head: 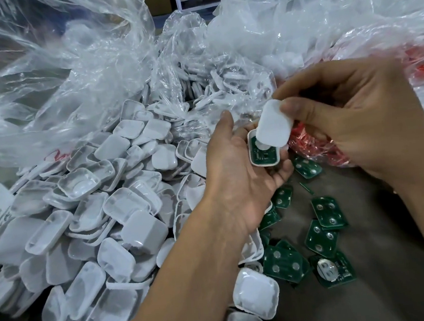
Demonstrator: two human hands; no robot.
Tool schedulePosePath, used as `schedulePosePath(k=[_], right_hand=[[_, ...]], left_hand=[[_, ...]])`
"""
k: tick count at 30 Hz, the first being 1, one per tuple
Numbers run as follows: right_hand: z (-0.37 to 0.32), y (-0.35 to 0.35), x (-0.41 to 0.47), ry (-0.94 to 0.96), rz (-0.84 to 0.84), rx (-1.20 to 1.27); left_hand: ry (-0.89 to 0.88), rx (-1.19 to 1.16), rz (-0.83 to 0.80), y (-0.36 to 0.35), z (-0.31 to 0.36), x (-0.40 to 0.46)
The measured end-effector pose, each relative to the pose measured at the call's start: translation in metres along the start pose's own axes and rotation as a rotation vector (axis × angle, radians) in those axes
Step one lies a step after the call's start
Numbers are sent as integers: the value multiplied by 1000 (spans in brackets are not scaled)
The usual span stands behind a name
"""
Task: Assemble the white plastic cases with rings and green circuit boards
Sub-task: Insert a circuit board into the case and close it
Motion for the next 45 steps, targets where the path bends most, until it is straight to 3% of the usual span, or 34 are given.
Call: schedulePosePath(k=[10, 28, 45], right_hand=[[9, -9, -2, -67, -83, -140], [3, -15, -3, -5, -146, -333], [3, -20, -4, -96, -195, -402]], left_hand=[[77, -16, -30, -4, 1, -4], [42, 1, -28, -3, 1, -4], [-32, 16, 4, -4, 1, -3]])
Point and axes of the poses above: each hand's wrist, its own x-axis towards the middle knuckle, its own y-axis out of the back of the hand, z = x × y, the point moved 4 cm from there along x, towards the middle knuckle, and after that the axes turned 3 degrees about y, right-handed, at the moved point
